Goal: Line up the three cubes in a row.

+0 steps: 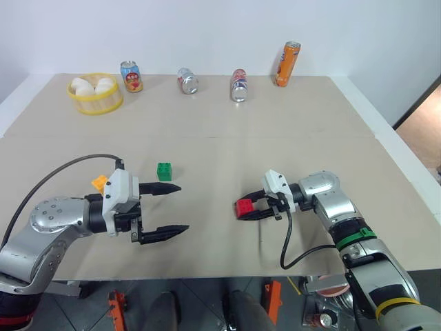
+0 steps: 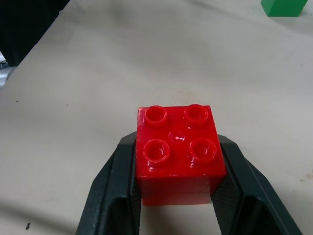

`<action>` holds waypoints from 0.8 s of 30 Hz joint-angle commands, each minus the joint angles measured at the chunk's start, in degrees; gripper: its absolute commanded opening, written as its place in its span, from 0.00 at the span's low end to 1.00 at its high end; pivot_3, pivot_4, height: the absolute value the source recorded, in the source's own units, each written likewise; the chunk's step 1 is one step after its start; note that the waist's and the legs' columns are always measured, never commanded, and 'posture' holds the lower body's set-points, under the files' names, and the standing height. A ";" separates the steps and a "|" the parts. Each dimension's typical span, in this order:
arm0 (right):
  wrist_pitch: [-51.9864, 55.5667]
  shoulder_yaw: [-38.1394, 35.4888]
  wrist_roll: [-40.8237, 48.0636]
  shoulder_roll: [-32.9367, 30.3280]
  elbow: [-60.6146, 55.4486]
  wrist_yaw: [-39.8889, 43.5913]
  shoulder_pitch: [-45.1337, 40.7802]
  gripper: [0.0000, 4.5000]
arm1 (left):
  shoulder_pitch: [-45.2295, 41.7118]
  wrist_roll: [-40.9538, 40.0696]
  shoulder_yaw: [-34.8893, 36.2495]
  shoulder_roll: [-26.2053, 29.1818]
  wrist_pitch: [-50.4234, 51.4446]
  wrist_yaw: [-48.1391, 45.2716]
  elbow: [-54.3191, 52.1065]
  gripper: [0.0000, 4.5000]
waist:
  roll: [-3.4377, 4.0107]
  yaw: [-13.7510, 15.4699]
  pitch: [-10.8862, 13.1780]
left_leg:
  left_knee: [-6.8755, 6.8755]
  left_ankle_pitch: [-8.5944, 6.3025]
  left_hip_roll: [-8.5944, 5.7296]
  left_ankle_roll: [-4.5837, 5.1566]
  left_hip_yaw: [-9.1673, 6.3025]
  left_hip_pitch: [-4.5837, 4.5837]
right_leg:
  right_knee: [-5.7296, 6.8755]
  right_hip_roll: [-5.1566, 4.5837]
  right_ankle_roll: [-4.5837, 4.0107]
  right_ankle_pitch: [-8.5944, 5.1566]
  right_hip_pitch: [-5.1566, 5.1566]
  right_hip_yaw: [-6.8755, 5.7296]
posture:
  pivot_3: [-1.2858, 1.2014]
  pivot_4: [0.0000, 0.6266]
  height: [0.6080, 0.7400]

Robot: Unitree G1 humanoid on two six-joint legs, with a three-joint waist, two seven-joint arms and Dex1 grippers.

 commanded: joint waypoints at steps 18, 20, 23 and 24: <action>28.95 -13.58 17.47 -0.51 -27.39 -15.44 -2.10 0.99 | -4.18 12.13 4.00 -26.73 6.90 50.98 -7.73 1.00 | -0.07 0.11 -0.04 | 0.22 0.00 0.00 0.00 -0.11 -0.01 | 0.04 0.06 0.51 0.33 0.14 0.01 | 0.52 0.24 1.00; 28.90 -14.03 16.57 1.40 -27.68 -19.36 -2.45 0.99 | -4.19 16.44 2.31 -30.97 7.88 57.33 -7.55 1.00 | -0.07 0.11 -0.05 | 0.27 0.01 0.00 -0.01 -0.09 0.02 | 0.04 0.09 0.52 0.40 0.16 0.05 | 0.52 0.24 1.00; 27.85 -13.42 15.25 2.42 -27.36 -21.02 -2.50 0.99 | -3.87 21.30 -0.56 -34.27 8.21 61.58 -5.92 1.00 | -0.07 0.13 -0.05 | 0.31 0.04 -0.02 -0.01 -0.09 -0.03 | 0.04 0.12 0.54 0.48 0.13 0.10 | 0.52 0.24 1.00; 27.58 -13.17 14.99 2.60 -26.96 -21.13 -2.66 0.99 | -3.85 22.16 -1.30 -35.40 8.29 62.51 -5.07 1.00 | -0.07 0.14 -0.05 | 0.31 0.05 -0.04 -0.01 -0.08 -0.03 | 0.04 0.11 0.54 0.48 0.13 0.11 | 0.52 0.24 1.00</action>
